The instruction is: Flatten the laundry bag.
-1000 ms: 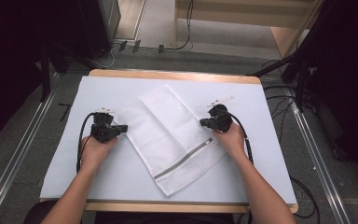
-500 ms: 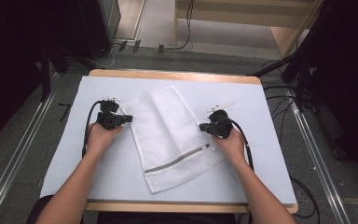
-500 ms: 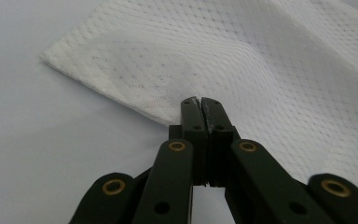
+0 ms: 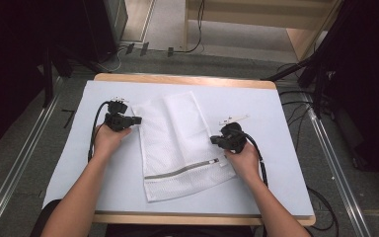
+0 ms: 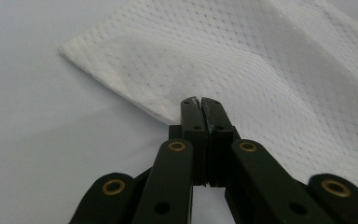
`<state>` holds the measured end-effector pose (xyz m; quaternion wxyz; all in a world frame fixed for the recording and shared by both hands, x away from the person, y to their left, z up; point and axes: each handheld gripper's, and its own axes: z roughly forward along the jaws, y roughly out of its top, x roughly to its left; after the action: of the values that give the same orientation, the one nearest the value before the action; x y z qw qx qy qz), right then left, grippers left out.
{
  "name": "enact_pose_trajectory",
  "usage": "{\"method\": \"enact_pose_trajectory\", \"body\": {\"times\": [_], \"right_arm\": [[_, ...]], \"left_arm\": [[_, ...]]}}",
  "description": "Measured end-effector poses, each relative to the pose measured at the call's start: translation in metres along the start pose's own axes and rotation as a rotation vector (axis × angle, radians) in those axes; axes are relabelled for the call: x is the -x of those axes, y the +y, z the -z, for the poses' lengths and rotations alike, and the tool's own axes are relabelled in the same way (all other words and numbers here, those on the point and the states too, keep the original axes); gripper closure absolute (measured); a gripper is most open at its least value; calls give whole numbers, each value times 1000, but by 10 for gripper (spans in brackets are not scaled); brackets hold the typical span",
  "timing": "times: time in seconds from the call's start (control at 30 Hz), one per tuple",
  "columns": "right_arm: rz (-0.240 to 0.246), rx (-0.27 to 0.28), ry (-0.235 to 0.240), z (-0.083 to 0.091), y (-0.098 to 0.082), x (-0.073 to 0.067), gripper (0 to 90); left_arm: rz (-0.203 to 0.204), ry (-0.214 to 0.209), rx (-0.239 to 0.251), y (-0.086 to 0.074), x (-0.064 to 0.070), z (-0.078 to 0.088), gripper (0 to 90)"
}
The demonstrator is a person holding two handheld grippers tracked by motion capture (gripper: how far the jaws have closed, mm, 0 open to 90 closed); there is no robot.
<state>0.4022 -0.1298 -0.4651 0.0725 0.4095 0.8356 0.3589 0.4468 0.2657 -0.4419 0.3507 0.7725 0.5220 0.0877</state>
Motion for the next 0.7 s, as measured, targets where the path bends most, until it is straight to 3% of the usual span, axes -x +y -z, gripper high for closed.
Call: {"method": "enact_pose_trajectory", "body": {"times": [0.37, 0.53, 0.67, 0.7], "right_arm": [[9, -10, 16, 6, -13, -16, 893], [-15, -20, 34, 9, -17, -20, 884], [-1, 25, 3, 13, -15, -16, 739], [-4, 37, 2, 14, -15, -14, 705]], "left_arm": [[-7, -2, -9, 8, -4, -9, 900], [-8, -6, -7, 11, -5, -11, 900], [-2, -13, 4, 11, -5, -11, 883], [6, -27, 6, 11, -6, -10, 835]]}}
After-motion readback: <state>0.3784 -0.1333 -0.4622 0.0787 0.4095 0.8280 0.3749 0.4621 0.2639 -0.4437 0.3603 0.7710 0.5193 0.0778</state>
